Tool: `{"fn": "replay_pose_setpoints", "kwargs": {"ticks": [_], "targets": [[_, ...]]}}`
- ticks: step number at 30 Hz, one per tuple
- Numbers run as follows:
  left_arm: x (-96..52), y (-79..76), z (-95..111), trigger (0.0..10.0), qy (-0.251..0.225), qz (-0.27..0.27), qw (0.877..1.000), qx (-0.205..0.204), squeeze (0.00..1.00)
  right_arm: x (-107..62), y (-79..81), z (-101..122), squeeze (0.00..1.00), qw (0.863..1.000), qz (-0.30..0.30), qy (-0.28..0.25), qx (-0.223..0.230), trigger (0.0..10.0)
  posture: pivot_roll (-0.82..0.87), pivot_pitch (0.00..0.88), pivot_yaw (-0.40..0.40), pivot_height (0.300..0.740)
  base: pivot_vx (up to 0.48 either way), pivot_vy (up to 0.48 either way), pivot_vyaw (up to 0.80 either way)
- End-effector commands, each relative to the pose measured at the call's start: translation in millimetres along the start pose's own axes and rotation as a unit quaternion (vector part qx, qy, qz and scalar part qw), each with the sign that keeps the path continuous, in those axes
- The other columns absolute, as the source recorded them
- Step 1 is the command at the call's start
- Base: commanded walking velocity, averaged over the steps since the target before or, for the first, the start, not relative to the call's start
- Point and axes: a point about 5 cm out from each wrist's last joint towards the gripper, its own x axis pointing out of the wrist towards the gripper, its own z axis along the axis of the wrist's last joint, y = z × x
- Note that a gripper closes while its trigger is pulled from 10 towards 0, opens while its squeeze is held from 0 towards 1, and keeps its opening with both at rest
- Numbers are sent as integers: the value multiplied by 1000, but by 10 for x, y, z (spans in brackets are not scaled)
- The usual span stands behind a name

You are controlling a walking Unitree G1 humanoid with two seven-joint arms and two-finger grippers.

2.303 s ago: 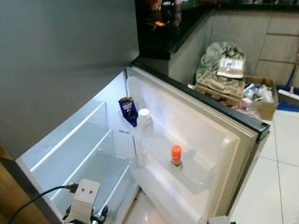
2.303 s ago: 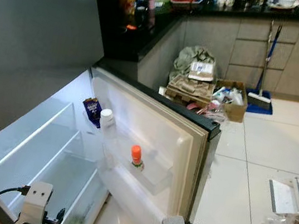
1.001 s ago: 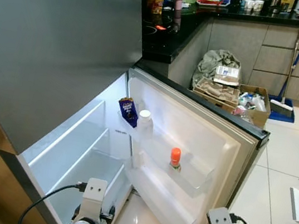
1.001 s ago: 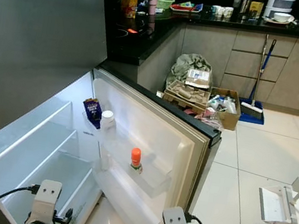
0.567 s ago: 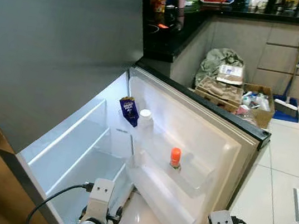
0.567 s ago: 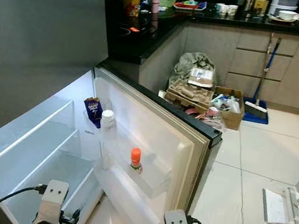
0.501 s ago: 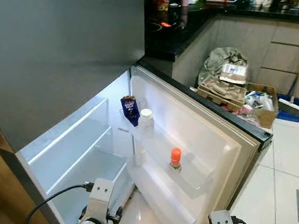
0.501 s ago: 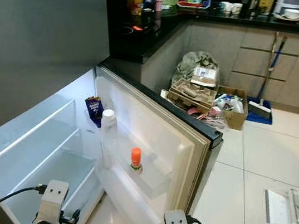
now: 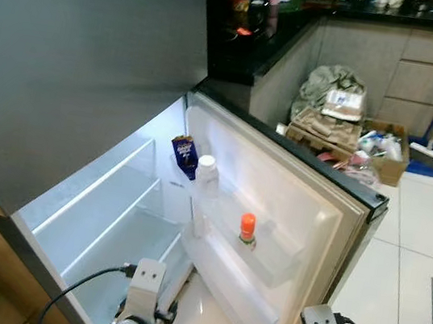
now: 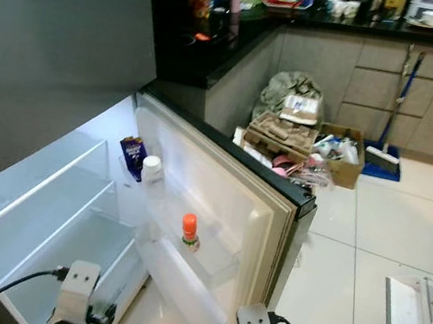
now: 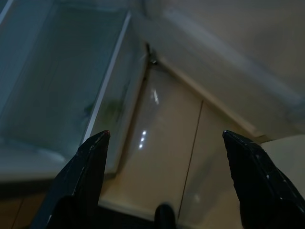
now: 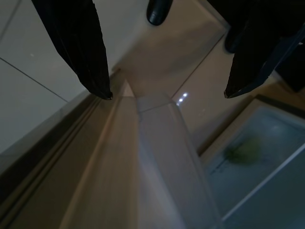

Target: Restocking fridge

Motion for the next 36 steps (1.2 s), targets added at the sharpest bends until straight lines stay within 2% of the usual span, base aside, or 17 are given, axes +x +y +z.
{"fn": "replay_pose_setpoints", "kwargs": {"ticks": [1,21,36], "targets": [[-20,-13,-33,10000,6,-3,1000,-3,0,-33,12,-47,0,1000,4,4,-3,10000,-96,132,94,740,0,-352,0],[-32,-31,-36,10000,6,-3,1000,-9,0,-32,-7,-8,0,1000,8,-2,-12,10000,-103,114,85,740,0,-474,0],[-38,13,-60,10000,9,10,1000,-21,0,-16,-13,33,0,1000,14,-6,-19,10000,-102,84,80,740,0,0,0]]}}
